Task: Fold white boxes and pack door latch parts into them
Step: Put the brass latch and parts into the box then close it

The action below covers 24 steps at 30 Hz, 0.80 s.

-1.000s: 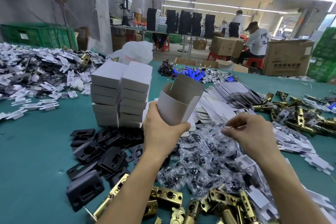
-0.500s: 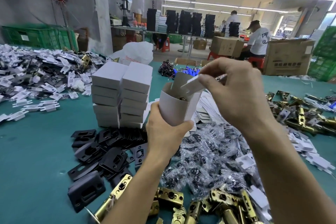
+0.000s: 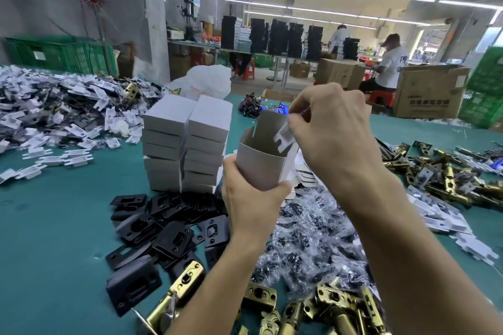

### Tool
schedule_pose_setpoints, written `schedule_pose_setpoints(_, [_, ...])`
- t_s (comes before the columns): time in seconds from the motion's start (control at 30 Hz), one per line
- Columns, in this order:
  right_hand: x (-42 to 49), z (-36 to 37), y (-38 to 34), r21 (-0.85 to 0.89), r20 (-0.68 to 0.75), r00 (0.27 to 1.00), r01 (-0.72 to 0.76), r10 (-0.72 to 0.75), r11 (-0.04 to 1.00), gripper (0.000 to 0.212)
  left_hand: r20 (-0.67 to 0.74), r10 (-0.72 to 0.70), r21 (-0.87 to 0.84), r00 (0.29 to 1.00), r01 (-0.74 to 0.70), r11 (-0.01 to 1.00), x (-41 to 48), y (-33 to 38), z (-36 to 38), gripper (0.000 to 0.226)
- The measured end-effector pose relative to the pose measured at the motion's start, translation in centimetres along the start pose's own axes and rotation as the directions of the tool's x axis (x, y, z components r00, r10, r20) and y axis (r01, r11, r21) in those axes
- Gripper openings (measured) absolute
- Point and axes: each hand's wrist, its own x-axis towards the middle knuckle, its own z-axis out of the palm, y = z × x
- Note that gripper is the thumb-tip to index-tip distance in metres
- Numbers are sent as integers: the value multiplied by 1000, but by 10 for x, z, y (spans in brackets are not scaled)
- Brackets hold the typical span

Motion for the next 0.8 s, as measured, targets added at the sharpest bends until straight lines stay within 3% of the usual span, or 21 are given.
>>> schedule_pose_setpoints(0.17, [-1,4,-5,-101,119,991,-42,54,994,15,-124,269,225,955,-237,945,4,-9,-1,77])
schedule_pose_setpoints(0.3, [2,5,-7,-108,197,975,-80,100,991,20,-128,341,297,931,-292,909,4,-13,-1,83])
schedule_pose_setpoints(0.43, [7,6,-6,-141,291,942,-130,166,981,23,-133,341,319,931,-286,904,4,-15,0,84])
schedule_pose_setpoints(0.6, [3,17,1,-111,263,944,-174,198,978,27,-123,286,295,950,-240,925,5,-15,-1,80])
schedule_pose_setpoints(0.7, [-2,22,4,-5,246,956,-164,160,986,26,-114,240,252,964,-205,946,6,-15,-1,81])
schedule_pose_setpoints(0.8, [-4,20,7,52,157,987,-54,45,997,16,-93,184,193,979,-164,967,7,-16,-1,79])
